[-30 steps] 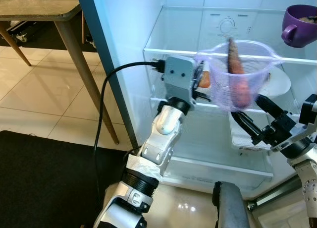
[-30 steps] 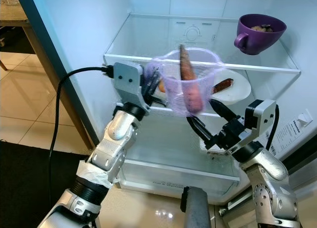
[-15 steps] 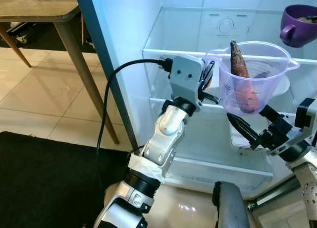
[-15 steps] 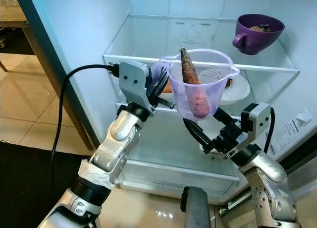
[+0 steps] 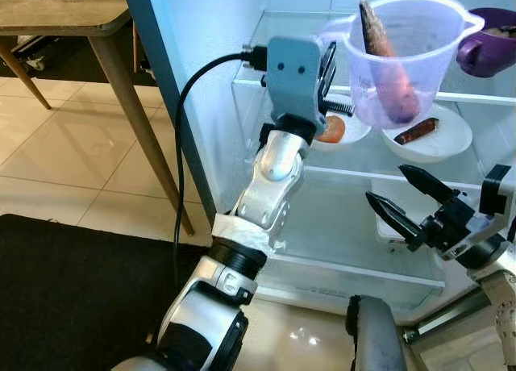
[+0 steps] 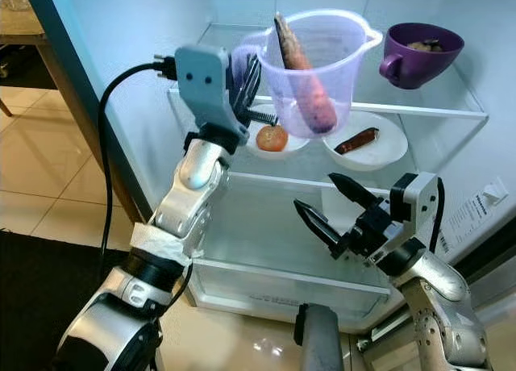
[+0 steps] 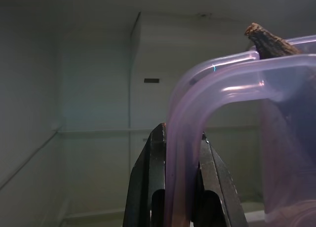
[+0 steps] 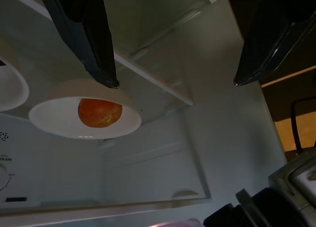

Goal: Restocking fridge

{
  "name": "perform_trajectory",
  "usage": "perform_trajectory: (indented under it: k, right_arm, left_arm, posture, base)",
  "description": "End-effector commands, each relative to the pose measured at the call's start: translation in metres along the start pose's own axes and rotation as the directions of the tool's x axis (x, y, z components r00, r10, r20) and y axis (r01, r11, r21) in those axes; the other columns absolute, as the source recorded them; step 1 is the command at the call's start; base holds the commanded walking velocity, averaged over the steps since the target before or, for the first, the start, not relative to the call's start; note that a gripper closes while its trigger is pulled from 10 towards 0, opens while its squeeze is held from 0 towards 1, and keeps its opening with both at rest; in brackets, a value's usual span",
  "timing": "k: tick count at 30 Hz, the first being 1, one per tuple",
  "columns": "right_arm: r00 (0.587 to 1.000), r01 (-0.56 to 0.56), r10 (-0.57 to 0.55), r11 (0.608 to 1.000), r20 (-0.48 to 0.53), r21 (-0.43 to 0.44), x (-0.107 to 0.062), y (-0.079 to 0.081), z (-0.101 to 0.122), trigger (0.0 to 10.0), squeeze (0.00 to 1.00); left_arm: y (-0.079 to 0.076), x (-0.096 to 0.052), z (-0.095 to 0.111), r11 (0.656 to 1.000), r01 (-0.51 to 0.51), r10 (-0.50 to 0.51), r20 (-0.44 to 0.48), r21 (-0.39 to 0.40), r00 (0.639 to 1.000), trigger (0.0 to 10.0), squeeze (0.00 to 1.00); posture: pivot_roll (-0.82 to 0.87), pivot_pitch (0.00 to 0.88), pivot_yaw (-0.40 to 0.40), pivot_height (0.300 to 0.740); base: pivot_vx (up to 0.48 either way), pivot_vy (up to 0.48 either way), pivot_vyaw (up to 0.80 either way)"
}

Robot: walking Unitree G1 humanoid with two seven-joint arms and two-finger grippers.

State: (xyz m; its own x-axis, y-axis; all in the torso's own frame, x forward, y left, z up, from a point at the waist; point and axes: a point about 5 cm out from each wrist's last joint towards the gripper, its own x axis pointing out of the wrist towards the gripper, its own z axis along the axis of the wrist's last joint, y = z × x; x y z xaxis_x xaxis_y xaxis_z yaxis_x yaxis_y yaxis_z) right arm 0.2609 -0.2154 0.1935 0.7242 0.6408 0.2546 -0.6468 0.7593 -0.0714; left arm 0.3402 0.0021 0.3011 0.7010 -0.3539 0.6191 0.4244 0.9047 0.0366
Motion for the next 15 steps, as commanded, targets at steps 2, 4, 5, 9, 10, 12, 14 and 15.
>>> perform_trajectory:
  k: [2,4,5,9,10,12,14,15]
  right_arm:
    - [1.0,-0.01,0.01,1.0,-0.006,-0.016,-0.002,0.002,0.003,10.0,0.0]
    - [1.0,-0.009,0.009,1.0,-0.008,-0.017,-0.003,0.002,0.002,10.0,0.0]
    - [1.0,-0.004,0.004,1.0,-0.014,-0.018,-0.003,0.002,0.001,10.0,0.0]
    - [0.999,0.003,-0.004,1.0,-0.036,-0.02,-0.004,0.0,-0.002,10.0,0.0]
    - [0.999,0.003,-0.004,1.0,-0.036,-0.02,-0.004,0.0,-0.002,10.0,0.0]
    - [0.999,-0.013,0.012,1.0,-0.033,-0.017,-0.006,0.002,0.0,10.0,0.0]
    - [0.999,-0.018,0.017,1.0,-0.034,-0.015,-0.007,0.002,0.001,10.0,0.0]
    - [0.999,-0.022,0.022,1.0,-0.042,-0.018,-0.008,0.001,0.001,10.0,0.0]
  left_arm:
    - [-0.031,0.007,0.009,0.996,0.055,-0.052,0.043,-0.077,0.998,10.0,0.0]
    - [-0.032,0.006,0.008,0.995,0.06,-0.057,0.039,-0.079,0.998,10.0,0.0]
    - [-0.034,0.003,0.005,0.994,0.065,-0.063,0.032,-0.082,0.998,10.0,0.0]
    - [-0.034,-0.01,-0.008,0.994,0.067,-0.068,-0.012,-0.081,0.998,10.0,0.0]
    - [-0.034,-0.01,-0.008,0.994,0.067,-0.068,-0.012,-0.081,0.998,10.0,0.0]
    - [-0.027,-0.023,-0.019,0.996,0.057,-0.06,-0.044,-0.07,0.997,10.0,0.0]
    - [-0.024,-0.028,-0.021,0.997,0.052,-0.055,-0.055,-0.064,0.997,10.0,0.0]
    - [-0.021,-0.032,-0.025,0.997,0.046,-0.05,-0.068,-0.057,0.996,10.0,0.0]
  posture:
    - [-0.04,0.12,0.074,0.369]
    - [-0.04,0.121,0.074,0.369]
    - [-0.04,0.124,0.075,0.369]
    - [-0.03,0.127,0.07,0.369]
    - [-0.03,0.127,0.07,0.369]
    - [-0.02,0.125,0.068,0.369]
    - [-0.02,0.126,0.066,0.369]
    - [-0.02,0.126,0.066,0.369]
  base:
    - [0.0,0.0,0.0]
    - [0.0,0.0,0.0]
    - [0.0,0.0,0.0]
    - [0.0,0.0,0.0]
    - [0.0,0.0,0.0]
    - [0.0,0.0,0.0]
    - [0.0,0.0,0.0]
    - [0.0,0.0,0.0]
